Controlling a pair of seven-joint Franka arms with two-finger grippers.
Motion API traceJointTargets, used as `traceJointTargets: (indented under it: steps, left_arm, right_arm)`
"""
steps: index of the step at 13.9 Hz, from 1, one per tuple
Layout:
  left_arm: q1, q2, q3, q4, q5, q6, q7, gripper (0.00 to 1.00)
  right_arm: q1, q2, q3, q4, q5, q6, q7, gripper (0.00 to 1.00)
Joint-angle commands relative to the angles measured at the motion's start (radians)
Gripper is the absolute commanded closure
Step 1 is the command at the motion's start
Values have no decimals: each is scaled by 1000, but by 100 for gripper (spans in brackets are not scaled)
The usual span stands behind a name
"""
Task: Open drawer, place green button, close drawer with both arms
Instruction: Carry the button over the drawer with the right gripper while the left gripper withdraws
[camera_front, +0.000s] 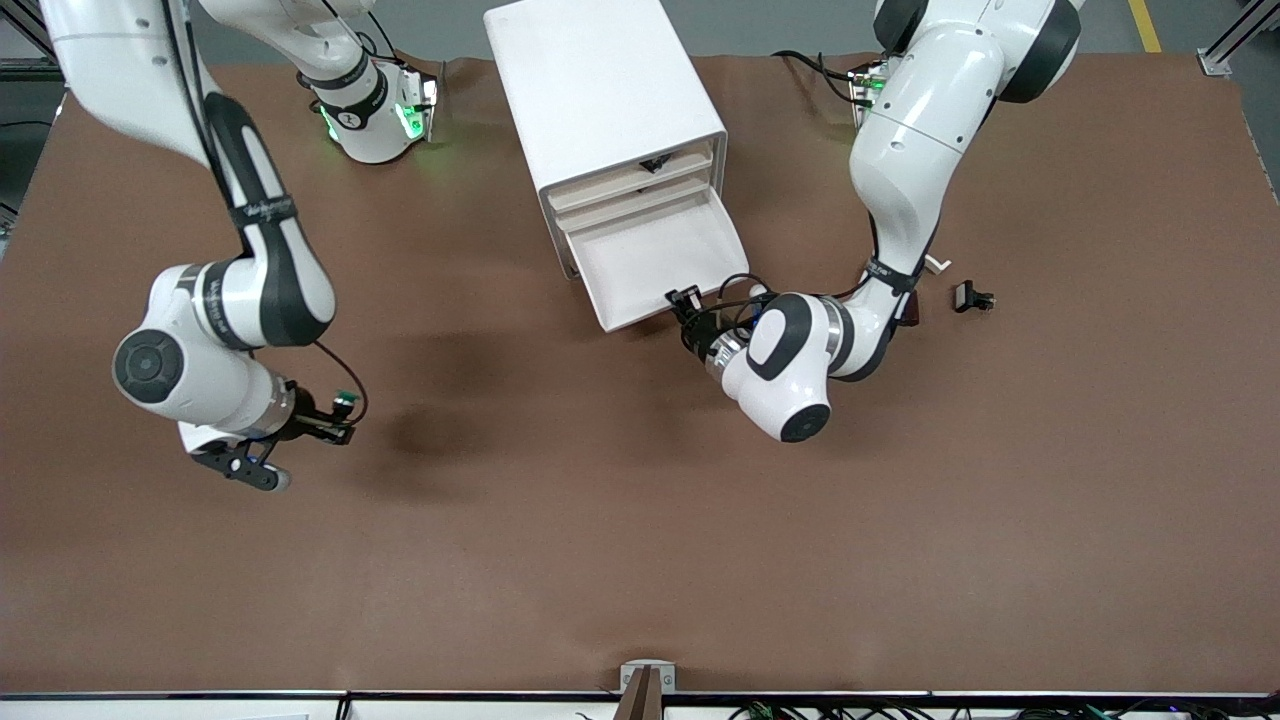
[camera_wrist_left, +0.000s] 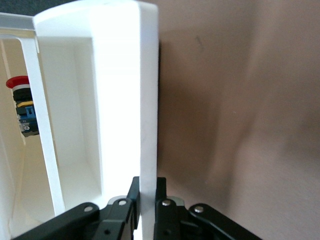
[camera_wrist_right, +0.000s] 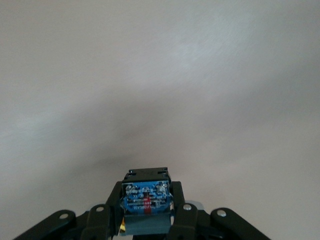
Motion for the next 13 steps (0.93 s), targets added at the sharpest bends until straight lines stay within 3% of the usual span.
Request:
traceJointTargets:
  steps: [1, 8, 13]
  left_arm:
    - [28, -3, 13, 21, -3, 14, 26, 0]
    - [135, -47, 49, 84, 41, 1, 26, 0]
    - [156, -121, 68, 172, 309, 1, 31, 0]
  right_arm:
    - [121, -61, -7, -18, 8, -46, 216, 100]
    - [465, -79, -5, 10, 10, -45, 749, 100]
    - [629, -53, -7, 42, 10, -15, 955, 100]
